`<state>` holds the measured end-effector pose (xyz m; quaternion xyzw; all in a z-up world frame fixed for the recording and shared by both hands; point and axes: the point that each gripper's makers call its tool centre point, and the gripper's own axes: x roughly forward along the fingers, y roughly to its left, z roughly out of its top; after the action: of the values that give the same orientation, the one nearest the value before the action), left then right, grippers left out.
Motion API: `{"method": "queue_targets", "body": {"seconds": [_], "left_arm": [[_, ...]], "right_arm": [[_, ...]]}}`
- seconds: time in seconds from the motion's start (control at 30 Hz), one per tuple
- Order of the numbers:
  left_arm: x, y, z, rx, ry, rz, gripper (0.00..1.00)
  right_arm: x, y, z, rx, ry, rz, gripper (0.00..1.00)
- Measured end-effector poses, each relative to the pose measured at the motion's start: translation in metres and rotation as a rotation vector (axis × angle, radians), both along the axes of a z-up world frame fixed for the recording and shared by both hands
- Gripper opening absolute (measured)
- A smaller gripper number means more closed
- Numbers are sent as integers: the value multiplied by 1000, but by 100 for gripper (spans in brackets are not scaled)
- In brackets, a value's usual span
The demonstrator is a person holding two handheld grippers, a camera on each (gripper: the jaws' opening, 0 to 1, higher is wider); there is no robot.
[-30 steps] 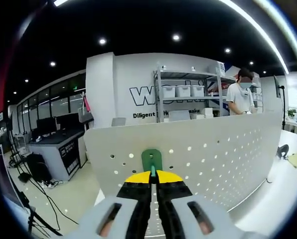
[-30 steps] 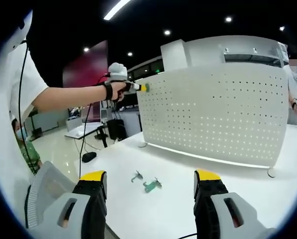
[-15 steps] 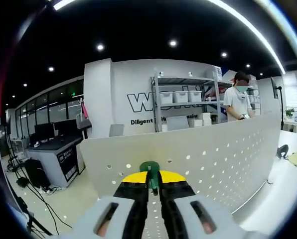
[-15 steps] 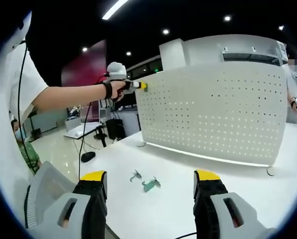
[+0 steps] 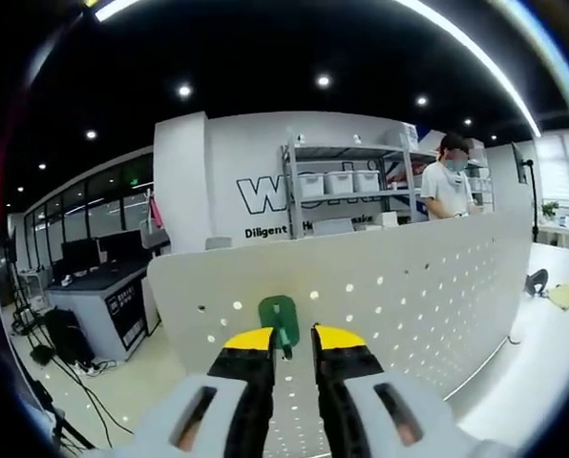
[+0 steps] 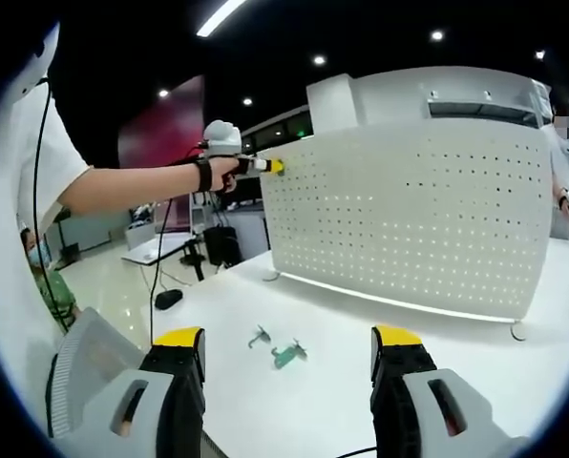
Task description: Insert the hook assembly into the mounting plate slot until the hook locks in place.
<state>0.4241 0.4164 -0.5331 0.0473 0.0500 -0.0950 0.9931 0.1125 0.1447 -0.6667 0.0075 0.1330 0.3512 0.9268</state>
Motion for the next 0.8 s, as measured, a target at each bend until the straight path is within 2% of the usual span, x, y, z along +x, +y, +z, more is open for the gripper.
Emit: {"method": "queue_targets", "body": {"seconds": [0.4, 0.8], "left_arm": [[-22, 4, -6, 19, 6, -23, 22], [-49, -12, -19, 26, 28, -74, 24]], "right_arm": [[0, 13, 1, -13, -1, 51, 71], [-1, 19, 3, -15, -5, 76, 69]]}}
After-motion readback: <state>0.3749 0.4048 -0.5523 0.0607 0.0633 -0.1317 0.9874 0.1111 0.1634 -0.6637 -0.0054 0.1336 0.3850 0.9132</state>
